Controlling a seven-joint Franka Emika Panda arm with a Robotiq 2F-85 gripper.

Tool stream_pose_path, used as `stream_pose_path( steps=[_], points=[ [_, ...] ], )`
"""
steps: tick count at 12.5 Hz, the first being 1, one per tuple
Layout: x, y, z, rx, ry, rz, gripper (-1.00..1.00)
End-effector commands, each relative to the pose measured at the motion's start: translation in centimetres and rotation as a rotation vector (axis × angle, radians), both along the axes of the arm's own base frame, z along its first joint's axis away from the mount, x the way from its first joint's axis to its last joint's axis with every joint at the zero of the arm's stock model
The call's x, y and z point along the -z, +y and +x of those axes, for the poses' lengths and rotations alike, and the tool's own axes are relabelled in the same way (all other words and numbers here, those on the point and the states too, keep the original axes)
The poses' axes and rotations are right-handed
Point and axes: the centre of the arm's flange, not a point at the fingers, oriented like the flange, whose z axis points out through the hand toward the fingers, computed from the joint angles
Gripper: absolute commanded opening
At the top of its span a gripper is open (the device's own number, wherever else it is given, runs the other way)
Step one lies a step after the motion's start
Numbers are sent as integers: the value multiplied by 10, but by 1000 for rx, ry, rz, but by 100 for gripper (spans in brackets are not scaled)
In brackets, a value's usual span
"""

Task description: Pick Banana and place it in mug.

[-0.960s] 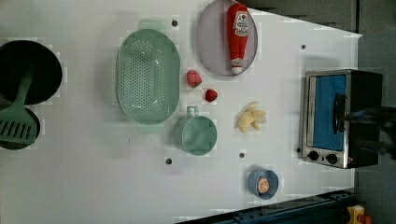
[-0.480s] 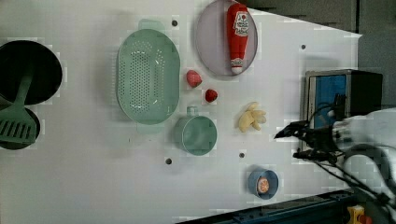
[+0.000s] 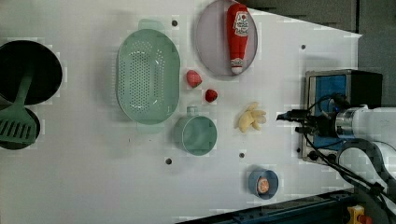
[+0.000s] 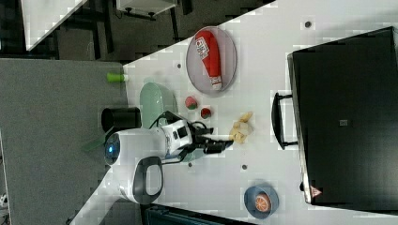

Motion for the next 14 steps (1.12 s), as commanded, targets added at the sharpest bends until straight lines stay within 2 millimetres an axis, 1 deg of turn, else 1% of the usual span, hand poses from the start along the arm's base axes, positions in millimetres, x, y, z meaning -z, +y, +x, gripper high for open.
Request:
stream_pose_path(
  steps=[1,3,6,7,9,10,12,13,14],
  points=[
    [62,5,0,-207,18,3,100],
    [91,5,1,-209,22,0,100],
    [123,8,0,-217,-1,-7,100],
    [131,10,-1,-221,-4,-7,100],
    [138,15,-3,-225,3,-3,100],
    [141,16,-4,-224,8,-1,93],
    [140,19,-2,-227,-4,-2,43],
    [142,18,-5,-226,5,0,18],
    [141,18,-4,-226,2,-1,-4]
  ],
)
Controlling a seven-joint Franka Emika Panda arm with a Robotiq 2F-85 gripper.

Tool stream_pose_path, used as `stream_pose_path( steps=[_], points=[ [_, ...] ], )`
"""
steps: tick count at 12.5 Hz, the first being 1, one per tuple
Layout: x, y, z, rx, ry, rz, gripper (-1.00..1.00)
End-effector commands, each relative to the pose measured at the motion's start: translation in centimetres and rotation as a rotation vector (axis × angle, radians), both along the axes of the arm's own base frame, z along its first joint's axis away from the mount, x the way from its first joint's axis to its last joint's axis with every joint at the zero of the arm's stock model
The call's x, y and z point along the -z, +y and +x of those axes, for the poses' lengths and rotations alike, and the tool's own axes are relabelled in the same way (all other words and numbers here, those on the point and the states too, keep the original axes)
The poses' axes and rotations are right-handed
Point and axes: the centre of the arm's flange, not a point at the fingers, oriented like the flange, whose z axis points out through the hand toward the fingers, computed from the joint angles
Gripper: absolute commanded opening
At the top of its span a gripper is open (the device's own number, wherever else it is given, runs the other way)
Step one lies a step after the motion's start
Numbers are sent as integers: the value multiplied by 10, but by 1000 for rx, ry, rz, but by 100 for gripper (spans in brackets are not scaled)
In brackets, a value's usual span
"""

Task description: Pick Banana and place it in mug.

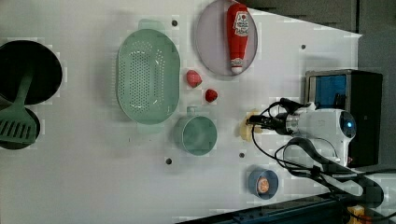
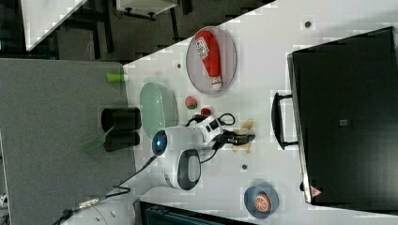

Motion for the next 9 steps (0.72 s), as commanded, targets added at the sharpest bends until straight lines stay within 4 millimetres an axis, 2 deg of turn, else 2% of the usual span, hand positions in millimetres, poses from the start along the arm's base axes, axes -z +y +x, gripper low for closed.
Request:
stream_pose_path(
  steps=[1,2,5,7,9],
  points=[
    [-11,-6,8,-20,-28,0,-25],
    [-17,-7,10,-18,-40,-1,-45],
    [-55,-10,20,-12,-89,-3,-45],
    [-93,-12,21,-7,-80,1,-45],
    [-144,-13,21,-2,-77,5,-45]
  ],
)
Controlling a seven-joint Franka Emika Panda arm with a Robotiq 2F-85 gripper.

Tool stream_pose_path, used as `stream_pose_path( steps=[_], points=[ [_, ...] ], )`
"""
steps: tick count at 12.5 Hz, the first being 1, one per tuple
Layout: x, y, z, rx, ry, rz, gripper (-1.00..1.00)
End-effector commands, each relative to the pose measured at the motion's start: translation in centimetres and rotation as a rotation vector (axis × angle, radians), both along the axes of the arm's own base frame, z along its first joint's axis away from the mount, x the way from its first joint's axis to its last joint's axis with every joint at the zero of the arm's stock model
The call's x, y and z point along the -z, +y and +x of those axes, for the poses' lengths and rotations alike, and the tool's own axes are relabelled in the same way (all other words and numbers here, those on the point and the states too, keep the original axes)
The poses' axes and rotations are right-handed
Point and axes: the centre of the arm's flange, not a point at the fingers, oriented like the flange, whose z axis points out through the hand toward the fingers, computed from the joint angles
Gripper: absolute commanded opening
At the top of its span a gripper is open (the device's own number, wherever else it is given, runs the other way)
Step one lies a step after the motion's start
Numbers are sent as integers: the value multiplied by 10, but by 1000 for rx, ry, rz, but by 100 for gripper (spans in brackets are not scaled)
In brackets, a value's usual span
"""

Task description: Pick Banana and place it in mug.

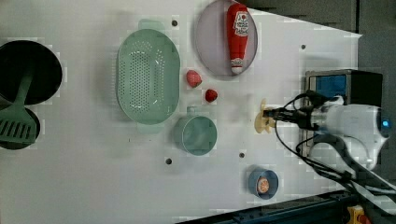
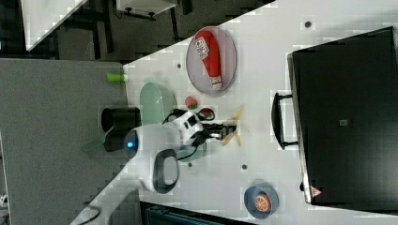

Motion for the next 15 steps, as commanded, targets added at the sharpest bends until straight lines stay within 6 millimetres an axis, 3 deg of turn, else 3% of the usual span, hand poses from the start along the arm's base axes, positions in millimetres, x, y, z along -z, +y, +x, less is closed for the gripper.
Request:
stream_pose_path(
  steps=[1,5,8,11,15],
  points=[
    [-76,-6,1,-26,-25,-1,-46],
    [-177,1,-14,-19,26,10,-46],
    [-230,19,-24,-34,31,2,-45],
    [-248,72,-28,-2,6,-30,-46],
    [-243,165,-44,107,8,-26,-46]
  ],
)
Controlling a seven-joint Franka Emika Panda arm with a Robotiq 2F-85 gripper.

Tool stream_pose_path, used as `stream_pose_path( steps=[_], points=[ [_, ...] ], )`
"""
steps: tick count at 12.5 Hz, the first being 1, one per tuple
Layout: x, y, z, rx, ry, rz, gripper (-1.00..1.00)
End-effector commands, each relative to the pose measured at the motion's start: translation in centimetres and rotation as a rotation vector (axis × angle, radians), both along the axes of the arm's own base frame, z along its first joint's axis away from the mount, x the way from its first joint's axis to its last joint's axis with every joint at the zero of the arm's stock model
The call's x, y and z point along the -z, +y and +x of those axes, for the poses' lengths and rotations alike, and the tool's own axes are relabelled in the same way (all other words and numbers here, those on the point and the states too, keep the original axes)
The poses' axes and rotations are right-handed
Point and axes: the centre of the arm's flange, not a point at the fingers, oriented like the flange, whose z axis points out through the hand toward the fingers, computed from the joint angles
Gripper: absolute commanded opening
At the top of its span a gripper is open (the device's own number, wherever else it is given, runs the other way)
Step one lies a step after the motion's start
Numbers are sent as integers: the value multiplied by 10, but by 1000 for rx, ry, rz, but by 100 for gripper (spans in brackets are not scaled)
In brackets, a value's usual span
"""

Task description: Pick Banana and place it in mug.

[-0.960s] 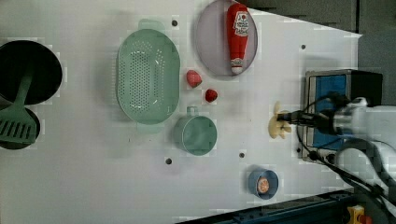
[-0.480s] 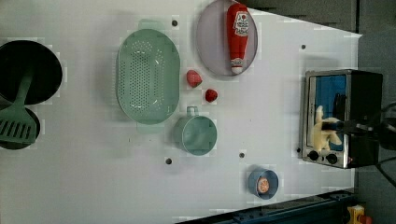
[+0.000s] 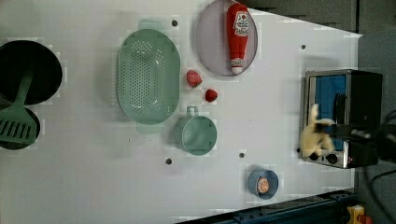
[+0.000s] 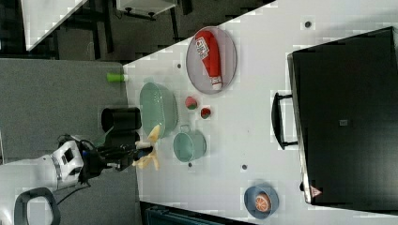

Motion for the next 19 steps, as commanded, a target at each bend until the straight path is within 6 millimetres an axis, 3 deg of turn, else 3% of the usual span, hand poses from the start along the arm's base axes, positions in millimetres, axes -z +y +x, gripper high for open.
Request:
stream_pose_path(
  steps=[1,4,6,9,12,13,16,19],
  points=[
    [35,80,-10,111,74,10,-46],
    [61,133,-23,191,116,12,-45],
    [85,155,-25,247,135,6,-45],
    [132,171,-16,244,135,44,-45],
    [179,171,-12,250,125,85,-45],
    [190,169,-11,255,127,93,-37],
    [209,159,-8,279,154,91,26],
    [193,159,-2,283,120,103,95]
  ],
)
